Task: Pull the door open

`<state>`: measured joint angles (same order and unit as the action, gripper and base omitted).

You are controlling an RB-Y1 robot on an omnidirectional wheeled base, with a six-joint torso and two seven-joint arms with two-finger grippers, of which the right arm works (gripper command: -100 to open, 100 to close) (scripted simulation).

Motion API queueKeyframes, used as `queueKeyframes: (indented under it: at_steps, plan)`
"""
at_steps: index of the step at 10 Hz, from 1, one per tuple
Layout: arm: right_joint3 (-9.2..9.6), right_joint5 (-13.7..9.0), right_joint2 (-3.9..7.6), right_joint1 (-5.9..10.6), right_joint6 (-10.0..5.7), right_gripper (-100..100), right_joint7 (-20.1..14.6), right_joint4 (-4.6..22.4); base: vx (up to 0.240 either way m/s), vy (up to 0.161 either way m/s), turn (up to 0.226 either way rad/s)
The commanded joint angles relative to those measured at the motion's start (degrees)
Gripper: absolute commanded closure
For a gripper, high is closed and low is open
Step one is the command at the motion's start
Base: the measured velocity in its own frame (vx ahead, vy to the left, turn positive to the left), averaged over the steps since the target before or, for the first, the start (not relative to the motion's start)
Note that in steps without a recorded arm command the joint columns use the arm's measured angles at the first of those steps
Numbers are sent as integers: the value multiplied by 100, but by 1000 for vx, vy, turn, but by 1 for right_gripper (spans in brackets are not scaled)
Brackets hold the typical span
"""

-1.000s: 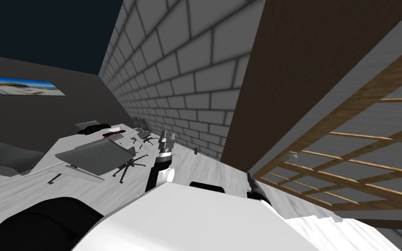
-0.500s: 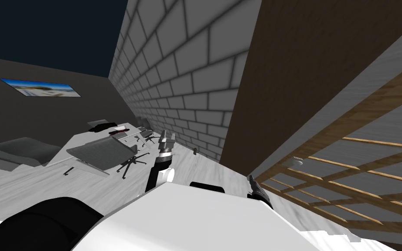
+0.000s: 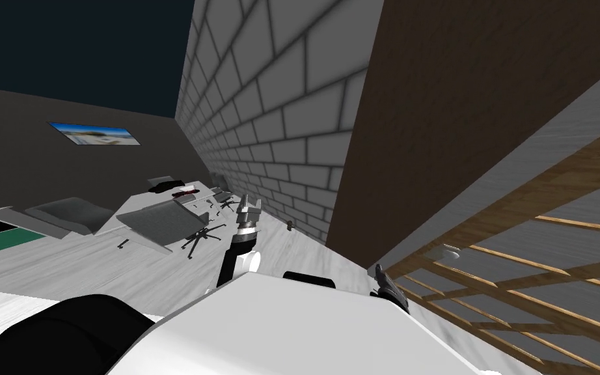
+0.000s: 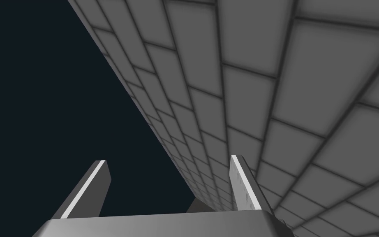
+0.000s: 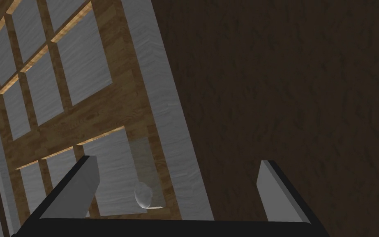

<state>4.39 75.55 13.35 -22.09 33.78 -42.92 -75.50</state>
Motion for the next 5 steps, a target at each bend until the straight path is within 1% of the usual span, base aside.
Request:
queueKeyframes:
  at_steps: [1, 2, 3, 4, 5]
  plan:
    - [20, 197, 2, 10, 161, -100, -93, 93, -39, -188, 110]
    - [28, 285, 4, 26, 231, -100, -132, 146, -13, -205, 126]
    - [39, 417, 7, 50, 334, -100, -192, 225, 9, -206, 112]
    - [47, 505, 9, 65, 403, -100, -232, 278, 15, -189, 93]
    - [58, 635, 12, 89, 505, -100, -291, 356, 9, -181, 103]
